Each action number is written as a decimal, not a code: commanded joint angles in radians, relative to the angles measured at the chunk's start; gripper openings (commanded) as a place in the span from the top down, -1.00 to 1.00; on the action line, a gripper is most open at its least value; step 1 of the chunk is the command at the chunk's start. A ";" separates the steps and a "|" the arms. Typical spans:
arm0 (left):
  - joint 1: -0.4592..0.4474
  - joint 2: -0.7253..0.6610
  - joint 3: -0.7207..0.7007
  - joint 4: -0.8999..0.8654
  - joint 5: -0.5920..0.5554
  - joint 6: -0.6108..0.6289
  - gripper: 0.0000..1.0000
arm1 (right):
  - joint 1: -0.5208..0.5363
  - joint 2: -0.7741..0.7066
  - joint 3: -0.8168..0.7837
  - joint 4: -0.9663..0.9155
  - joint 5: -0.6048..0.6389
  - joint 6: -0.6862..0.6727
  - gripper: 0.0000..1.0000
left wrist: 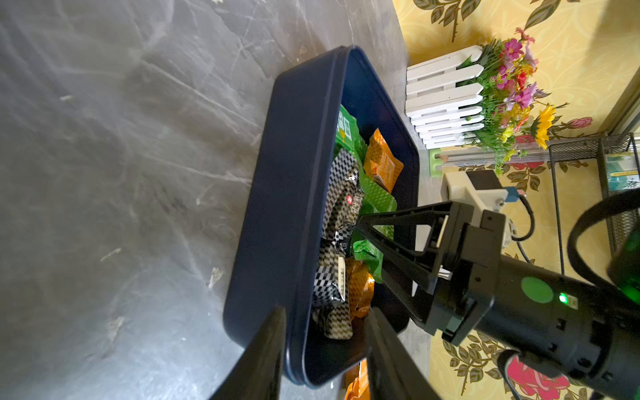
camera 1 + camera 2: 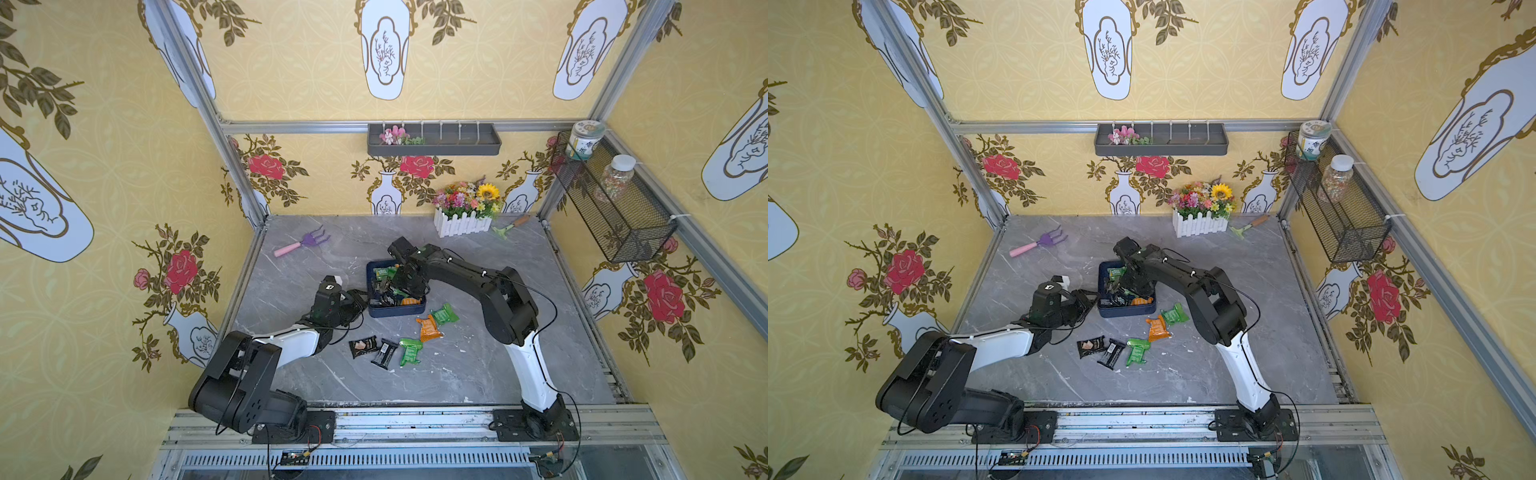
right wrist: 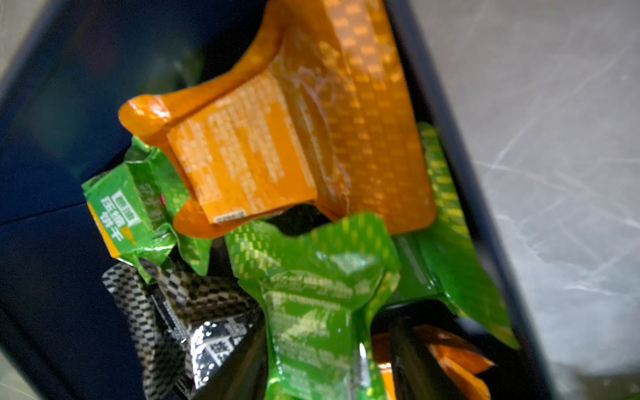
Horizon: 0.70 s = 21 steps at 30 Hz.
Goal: Take the cookies out of the storage box
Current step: Pick up the cookie from the storage box.
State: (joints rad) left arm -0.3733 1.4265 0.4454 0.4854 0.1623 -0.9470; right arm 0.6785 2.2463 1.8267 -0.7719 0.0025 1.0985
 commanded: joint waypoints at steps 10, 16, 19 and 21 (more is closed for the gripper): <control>-0.001 -0.013 -0.004 0.016 0.003 0.011 0.15 | -0.001 0.034 0.056 -0.065 0.001 -0.077 0.32; -0.001 -0.022 -0.001 0.016 -0.001 0.013 0.15 | 0.007 -0.008 0.055 -0.068 0.025 -0.118 0.41; -0.001 -0.029 0.001 0.013 -0.007 0.016 0.15 | 0.008 -0.046 0.051 -0.072 0.038 -0.138 0.42; -0.001 -0.035 0.003 0.006 -0.010 0.018 0.15 | 0.012 -0.073 0.041 -0.070 0.042 -0.149 0.43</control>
State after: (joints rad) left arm -0.3733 1.3968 0.4465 0.4843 0.1604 -0.9451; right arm 0.6872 2.2066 1.8755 -0.8364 0.0151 0.9848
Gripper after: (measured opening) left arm 0.427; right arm 0.389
